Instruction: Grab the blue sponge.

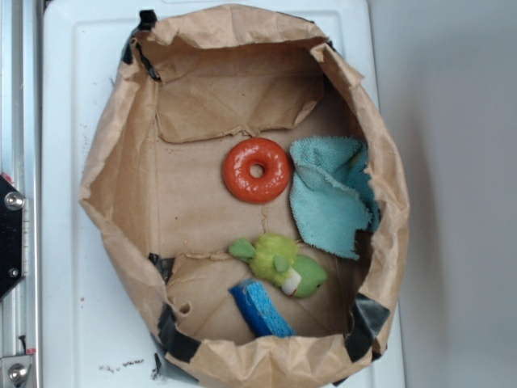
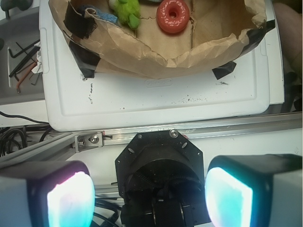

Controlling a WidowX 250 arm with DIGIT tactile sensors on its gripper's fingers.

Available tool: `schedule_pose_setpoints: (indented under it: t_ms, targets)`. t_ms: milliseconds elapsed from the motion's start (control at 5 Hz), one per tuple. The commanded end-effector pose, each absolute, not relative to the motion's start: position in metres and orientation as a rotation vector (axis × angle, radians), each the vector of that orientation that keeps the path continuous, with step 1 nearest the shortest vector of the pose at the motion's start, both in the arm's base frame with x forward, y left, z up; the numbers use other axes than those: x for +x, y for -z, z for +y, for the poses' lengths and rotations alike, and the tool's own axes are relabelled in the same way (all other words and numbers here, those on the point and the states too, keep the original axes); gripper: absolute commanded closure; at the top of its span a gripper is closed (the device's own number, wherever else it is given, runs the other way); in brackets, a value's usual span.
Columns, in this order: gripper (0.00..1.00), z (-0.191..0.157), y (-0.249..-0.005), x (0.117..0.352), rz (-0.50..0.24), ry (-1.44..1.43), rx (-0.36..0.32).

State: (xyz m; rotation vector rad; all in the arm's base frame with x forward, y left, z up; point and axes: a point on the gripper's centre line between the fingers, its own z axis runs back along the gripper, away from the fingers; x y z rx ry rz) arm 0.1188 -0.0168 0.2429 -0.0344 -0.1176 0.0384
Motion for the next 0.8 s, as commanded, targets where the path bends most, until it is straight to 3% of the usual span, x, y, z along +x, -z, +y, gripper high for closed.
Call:
schedule_pose_setpoints:
  t_ms: [0,200,400,600]
  targets:
    - [0.0,-0.017,-0.243,0.119,-0.118,-0.038,-0.034]
    - [0.0,-0.019,-0.232,0.149,-0.099,-0.074,0.014]
    - [0.0,-0.033,-0.207,0.197,-0.007,-0.063,0.155]
    - [0.0,-0.036,-0.197,0.223,-0.045,-0.012,0.209]
